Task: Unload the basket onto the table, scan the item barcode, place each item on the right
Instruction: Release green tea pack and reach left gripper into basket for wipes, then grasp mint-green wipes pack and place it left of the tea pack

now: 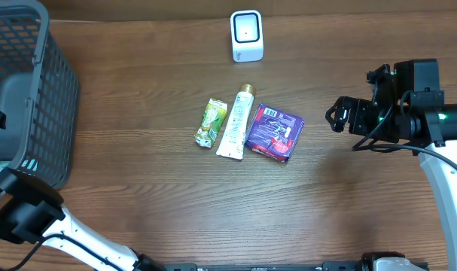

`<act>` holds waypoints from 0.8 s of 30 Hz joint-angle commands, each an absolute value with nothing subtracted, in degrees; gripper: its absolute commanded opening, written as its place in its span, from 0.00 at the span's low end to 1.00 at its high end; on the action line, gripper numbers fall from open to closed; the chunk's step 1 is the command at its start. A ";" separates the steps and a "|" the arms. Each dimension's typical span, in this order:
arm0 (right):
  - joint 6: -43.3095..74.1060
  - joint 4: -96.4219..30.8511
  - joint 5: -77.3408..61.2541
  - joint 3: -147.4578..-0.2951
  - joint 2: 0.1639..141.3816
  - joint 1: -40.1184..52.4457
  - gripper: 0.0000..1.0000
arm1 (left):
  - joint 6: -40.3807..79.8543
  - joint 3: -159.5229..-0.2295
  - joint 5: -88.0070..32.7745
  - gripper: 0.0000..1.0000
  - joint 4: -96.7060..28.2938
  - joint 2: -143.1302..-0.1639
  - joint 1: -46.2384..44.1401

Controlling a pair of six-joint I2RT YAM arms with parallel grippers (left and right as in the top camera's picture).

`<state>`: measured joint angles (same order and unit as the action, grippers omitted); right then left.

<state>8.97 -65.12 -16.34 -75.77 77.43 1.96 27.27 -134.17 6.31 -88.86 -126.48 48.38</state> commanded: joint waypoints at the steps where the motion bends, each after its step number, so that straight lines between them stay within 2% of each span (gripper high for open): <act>1: 8.80 -64.82 -16.56 -76.88 77.06 1.85 1.00 | 30.39 -132.81 8.88 1.00 -89.45 -127.52 48.73; 11: 8.78 -64.55 -16.53 -76.88 77.06 1.85 1.00 | 32.38 -117.01 9.61 1.00 -77.87 -127.61 50.26; 24: 8.82 -65.23 -16.53 -76.88 77.06 1.85 1.00 | 31.73 -106.32 9.67 1.00 -65.41 -127.63 50.24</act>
